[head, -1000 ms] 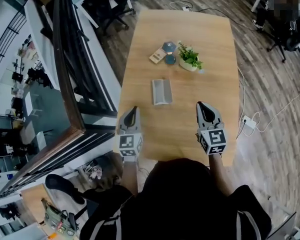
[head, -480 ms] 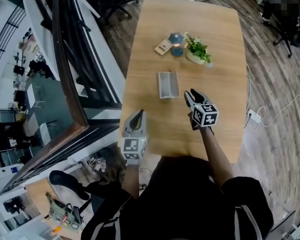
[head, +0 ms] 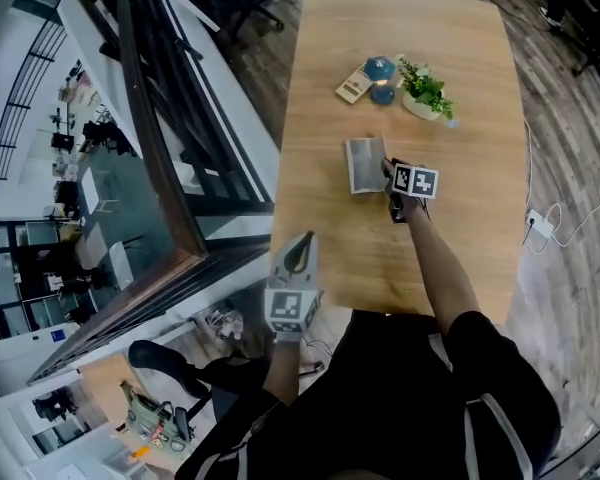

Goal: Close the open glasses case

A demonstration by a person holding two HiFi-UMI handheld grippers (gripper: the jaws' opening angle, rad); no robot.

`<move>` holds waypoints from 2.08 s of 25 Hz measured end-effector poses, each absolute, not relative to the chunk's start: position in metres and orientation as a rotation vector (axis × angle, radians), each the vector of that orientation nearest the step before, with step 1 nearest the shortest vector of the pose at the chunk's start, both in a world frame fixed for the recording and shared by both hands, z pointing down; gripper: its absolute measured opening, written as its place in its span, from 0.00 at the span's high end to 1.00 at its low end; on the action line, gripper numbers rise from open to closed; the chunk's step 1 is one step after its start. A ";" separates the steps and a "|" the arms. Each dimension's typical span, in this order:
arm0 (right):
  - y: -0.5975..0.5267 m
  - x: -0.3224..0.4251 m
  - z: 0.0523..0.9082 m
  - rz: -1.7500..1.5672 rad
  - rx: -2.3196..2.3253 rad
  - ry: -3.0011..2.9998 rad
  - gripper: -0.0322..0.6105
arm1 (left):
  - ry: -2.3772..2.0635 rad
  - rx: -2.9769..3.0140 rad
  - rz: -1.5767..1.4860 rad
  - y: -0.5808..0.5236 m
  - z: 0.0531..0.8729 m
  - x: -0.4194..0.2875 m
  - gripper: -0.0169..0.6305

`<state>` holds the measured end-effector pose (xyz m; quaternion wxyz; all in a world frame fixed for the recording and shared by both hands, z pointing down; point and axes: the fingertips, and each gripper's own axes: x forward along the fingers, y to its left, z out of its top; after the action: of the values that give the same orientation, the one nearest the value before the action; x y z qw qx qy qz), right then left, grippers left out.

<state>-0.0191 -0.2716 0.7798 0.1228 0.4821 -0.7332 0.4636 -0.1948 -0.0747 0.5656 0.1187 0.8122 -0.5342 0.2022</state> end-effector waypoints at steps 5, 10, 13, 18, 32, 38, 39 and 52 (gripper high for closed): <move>-0.273 -0.035 0.792 1.374 1.362 -2.130 0.75 | -1.583 2.361 0.571 -0.069 0.564 -0.201 0.98; -0.274 -0.034 0.796 1.379 1.365 -2.118 0.79 | -1.603 2.346 0.573 -0.068 0.566 -0.209 0.98; -0.273 -0.033 0.800 1.353 1.370 -2.094 0.90 | -1.605 2.352 0.570 -0.071 0.564 -0.208 0.98; -0.272 -0.025 0.801 1.135 1.371 -2.041 0.91 | -1.614 2.359 0.569 -0.075 0.566 -0.208 0.98; -0.259 -0.059 0.779 -0.653 0.829 -1.466 0.85 | -1.602 2.391 0.559 -0.086 0.565 -0.203 0.98; -0.245 -0.063 0.789 -0.551 0.637 -1.546 0.73 | -1.578 2.396 0.572 -0.087 0.569 -0.198 0.98; -0.244 -0.062 0.789 -0.477 0.604 -1.590 0.71 | -1.574 2.396 0.570 -0.087 0.569 -0.196 0.98; -0.214 -0.071 0.797 -0.646 0.074 -1.411 0.46 | -1.485 2.436 0.588 -0.093 0.575 -0.175 0.98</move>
<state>-0.0708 -0.2137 0.7967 0.7132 0.0335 -0.6365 -0.2916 -0.1746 -0.0932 0.5748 0.1142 0.8308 -0.5065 0.2006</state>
